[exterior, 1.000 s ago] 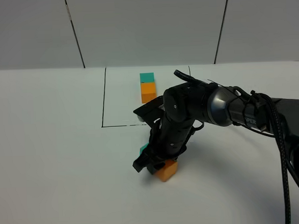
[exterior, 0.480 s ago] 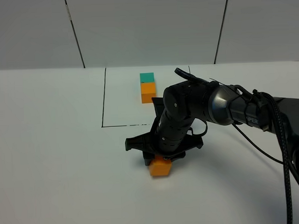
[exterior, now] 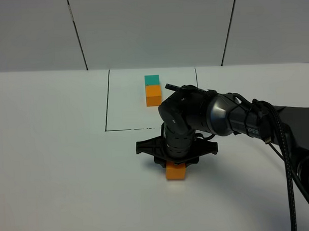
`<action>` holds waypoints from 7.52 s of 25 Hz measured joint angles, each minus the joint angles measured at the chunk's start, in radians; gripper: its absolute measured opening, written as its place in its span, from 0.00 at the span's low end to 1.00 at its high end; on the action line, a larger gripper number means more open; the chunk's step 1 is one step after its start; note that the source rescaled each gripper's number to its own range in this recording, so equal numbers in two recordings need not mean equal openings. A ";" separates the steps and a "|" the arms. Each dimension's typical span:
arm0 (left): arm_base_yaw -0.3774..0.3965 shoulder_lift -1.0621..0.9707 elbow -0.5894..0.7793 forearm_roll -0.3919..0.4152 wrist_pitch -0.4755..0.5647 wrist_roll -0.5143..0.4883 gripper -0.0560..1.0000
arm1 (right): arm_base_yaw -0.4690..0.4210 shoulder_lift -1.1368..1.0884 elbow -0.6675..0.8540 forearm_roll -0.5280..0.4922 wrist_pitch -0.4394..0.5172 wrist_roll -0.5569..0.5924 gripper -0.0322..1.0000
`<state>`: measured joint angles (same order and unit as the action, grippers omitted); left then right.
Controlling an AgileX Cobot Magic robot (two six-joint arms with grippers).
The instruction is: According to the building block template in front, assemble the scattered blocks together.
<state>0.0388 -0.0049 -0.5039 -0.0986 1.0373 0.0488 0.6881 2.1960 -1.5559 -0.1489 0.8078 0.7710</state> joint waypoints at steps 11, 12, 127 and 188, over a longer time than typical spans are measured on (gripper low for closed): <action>0.000 0.000 0.000 0.000 0.000 0.000 0.18 | 0.044 0.000 0.000 0.012 0.001 0.011 0.16; 0.000 0.000 0.000 0.000 0.000 0.000 0.18 | 0.044 0.000 0.000 0.017 -0.004 0.011 0.16; 0.000 0.000 0.000 0.000 0.000 0.000 0.18 | -0.830 -1.404 0.693 0.067 0.352 -0.649 1.00; 0.000 0.000 0.000 0.000 0.000 0.000 0.18 | -0.740 -2.203 1.057 0.248 0.252 -0.887 0.81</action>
<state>0.0388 -0.0049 -0.5039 -0.0986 1.0373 0.0488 -0.0517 -0.0071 -0.4984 0.0994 1.0596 -0.1162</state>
